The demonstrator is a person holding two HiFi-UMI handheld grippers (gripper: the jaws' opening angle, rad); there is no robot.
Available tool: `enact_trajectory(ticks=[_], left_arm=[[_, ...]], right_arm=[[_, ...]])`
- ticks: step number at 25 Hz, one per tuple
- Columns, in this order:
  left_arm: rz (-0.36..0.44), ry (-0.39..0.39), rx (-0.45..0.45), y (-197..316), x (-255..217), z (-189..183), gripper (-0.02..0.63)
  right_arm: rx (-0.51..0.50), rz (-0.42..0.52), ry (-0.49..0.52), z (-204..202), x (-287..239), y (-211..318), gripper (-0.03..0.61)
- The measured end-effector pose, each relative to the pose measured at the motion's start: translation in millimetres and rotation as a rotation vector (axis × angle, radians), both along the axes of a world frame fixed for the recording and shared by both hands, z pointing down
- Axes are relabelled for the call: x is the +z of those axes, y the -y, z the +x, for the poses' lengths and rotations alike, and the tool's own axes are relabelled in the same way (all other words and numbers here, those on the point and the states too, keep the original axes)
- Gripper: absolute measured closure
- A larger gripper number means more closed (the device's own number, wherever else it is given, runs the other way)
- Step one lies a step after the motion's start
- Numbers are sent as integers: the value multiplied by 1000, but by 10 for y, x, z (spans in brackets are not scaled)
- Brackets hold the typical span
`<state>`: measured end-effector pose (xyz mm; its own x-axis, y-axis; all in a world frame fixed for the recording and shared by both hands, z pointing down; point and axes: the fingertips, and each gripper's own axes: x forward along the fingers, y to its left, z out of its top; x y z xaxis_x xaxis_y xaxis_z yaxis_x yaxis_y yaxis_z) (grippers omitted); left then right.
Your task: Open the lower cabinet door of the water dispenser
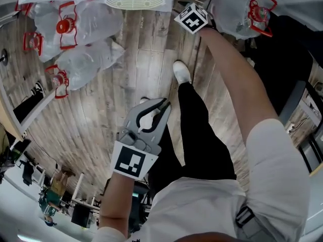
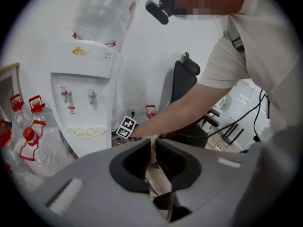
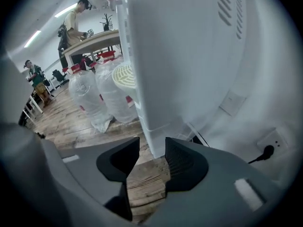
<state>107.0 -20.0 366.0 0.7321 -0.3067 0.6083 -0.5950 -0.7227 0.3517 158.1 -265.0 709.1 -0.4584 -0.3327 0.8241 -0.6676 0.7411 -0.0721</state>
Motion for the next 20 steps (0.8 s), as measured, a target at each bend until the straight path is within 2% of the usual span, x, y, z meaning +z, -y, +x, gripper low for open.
enact_trajectory(ticks=[11,20], left_arm=[[-17,-35,-51,-31,159,-156,555],[-6,-48,-101,-94,153,-383,555]], right_arm=[[29,10,-27,-90,70,241,417],[51,7,-55,-152,81,44,417]])
